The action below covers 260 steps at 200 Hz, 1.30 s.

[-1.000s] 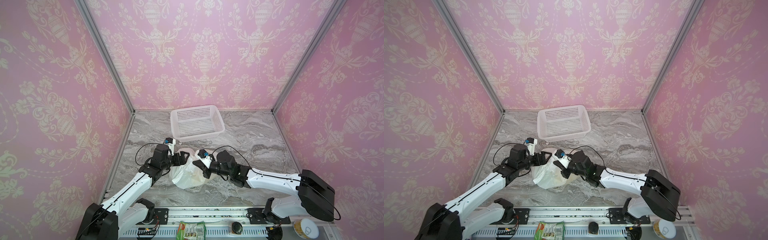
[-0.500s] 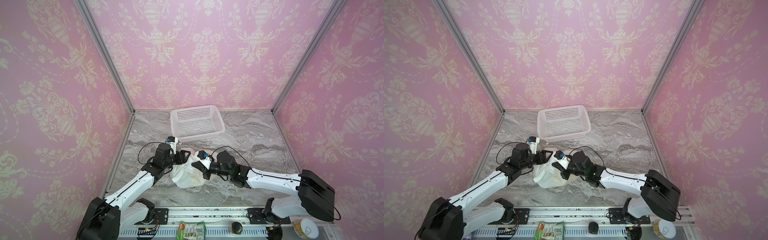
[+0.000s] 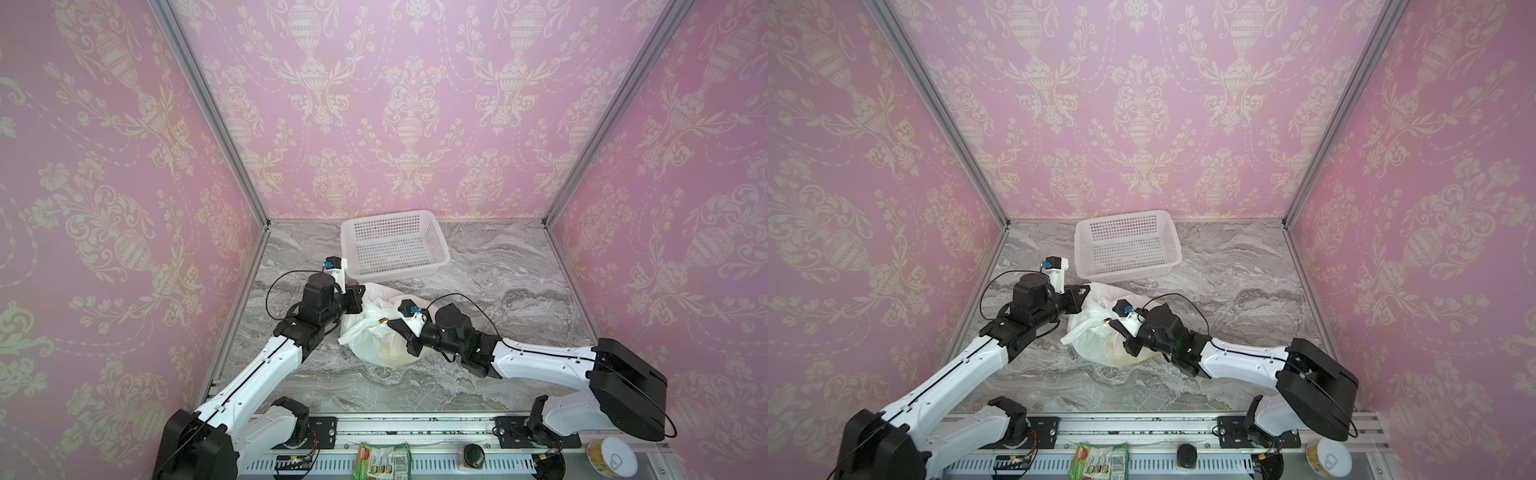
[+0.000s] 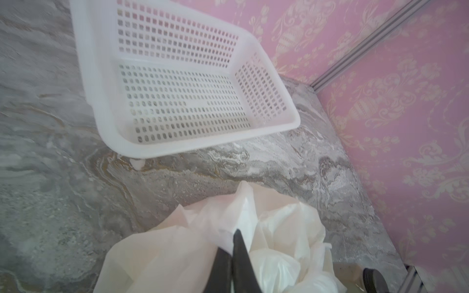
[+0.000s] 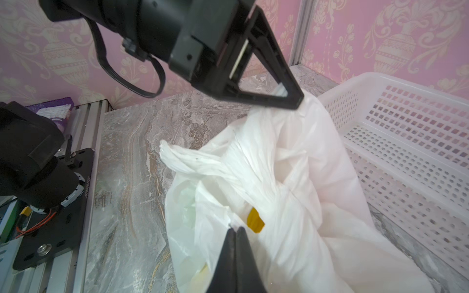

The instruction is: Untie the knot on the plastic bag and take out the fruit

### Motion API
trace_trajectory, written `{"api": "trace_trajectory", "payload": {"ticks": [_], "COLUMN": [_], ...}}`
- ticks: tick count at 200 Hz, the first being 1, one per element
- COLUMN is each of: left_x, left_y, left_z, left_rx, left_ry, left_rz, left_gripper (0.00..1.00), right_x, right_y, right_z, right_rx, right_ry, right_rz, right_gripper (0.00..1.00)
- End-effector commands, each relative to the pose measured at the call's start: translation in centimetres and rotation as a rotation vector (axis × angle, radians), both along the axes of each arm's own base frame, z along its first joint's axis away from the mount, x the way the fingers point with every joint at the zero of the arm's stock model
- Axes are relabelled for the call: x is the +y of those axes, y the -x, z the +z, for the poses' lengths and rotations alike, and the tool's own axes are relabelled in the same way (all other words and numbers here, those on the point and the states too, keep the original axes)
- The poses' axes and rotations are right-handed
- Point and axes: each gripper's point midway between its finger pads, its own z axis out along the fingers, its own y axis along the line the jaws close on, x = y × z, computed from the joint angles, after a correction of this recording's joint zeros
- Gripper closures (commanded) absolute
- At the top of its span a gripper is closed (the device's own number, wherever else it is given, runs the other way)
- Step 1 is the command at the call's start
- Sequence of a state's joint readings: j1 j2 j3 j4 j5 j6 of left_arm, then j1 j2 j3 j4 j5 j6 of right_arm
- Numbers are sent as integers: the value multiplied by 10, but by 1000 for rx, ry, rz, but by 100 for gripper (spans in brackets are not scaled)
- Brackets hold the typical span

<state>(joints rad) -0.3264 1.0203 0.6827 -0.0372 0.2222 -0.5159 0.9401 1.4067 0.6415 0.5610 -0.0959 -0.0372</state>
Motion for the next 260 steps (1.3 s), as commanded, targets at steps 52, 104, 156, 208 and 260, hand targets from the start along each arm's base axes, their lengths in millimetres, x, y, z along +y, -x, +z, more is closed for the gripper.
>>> {"api": "trace_trajectory", "payload": {"ticks": [52,104,156,208,260], "left_x": [46,56,31,20,22], "left_y": [-33,-46,-12,6,11], "left_z": [59,60,28,14,19], "left_rx": [-103,-101,-110,-129,-148], "left_ry": [2,25,12,-103,-100], "left_rz": [110,141,-24,-51,-39], "left_gripper": [100,100,100,100,100], "right_x": [-39,-56,-56,-28,-4], "right_y": [-30,-13,-28,-26,-25], "right_z": [4,9,20,41,11], "right_rx": [-42,-114,-60,62,158], "right_ry": [-60,-140,-110,-93,15], "right_rz": [-181,-164,-234,-136,-46], "right_gripper": [100,99,46,28,28]}}
